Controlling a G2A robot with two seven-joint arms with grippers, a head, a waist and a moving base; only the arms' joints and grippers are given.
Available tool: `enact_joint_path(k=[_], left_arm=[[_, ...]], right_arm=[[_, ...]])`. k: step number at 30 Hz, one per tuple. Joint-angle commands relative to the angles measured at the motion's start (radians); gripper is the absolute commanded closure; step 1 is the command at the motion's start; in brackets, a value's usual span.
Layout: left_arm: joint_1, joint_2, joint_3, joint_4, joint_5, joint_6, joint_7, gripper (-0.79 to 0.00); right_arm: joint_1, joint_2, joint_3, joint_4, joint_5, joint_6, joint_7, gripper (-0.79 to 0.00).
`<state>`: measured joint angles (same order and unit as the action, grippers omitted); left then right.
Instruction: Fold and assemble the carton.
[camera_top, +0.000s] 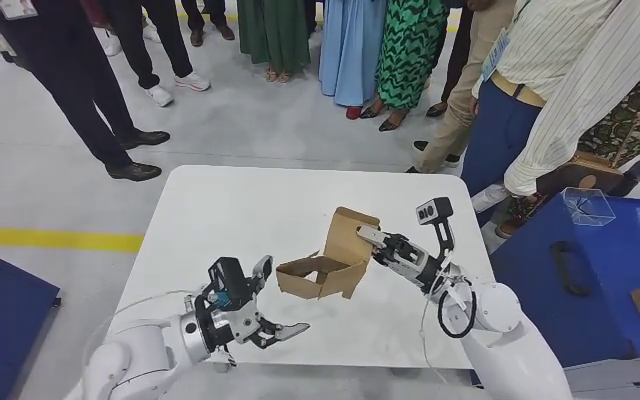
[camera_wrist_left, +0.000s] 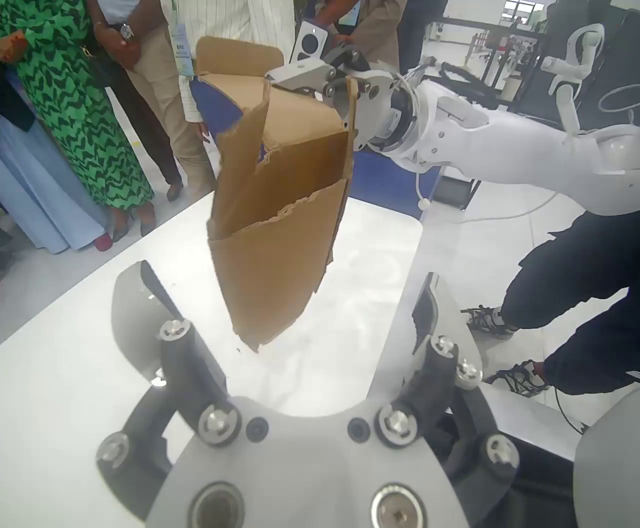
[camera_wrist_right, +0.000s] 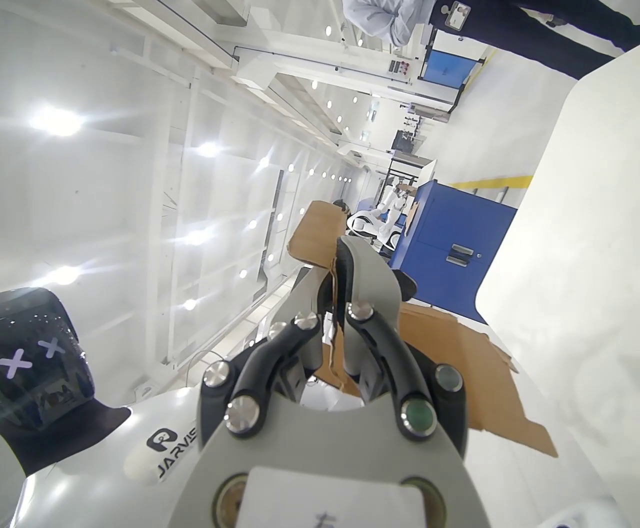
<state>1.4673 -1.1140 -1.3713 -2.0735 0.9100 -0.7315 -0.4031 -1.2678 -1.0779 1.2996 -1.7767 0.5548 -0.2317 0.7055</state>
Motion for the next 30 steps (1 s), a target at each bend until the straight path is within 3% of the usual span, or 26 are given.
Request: enact_joint_path(k=[1,15,30], left_arm=[[-0.008,0.001,0.015,-0.005,-0.013,0.003,-0.014,-0.785],[0.054,0.024,0.062,-0.144,-0.099,-0.09,-0.141,-0.785],[-0.057,0.018,0.185,-0.092,-0.121,0.044,-0.19,-0.785]], right_arm=[[0.002,-0.001,0.0,-0.002,0.0,0.001,-0.002,0.0],[0.026,-0.018,-0.057,-0.018,-0.043,-0.019,-0.049,0.0],[0.02,-0.033,-0.099,-0.002,0.033,0.0,-0.011,0.0]])
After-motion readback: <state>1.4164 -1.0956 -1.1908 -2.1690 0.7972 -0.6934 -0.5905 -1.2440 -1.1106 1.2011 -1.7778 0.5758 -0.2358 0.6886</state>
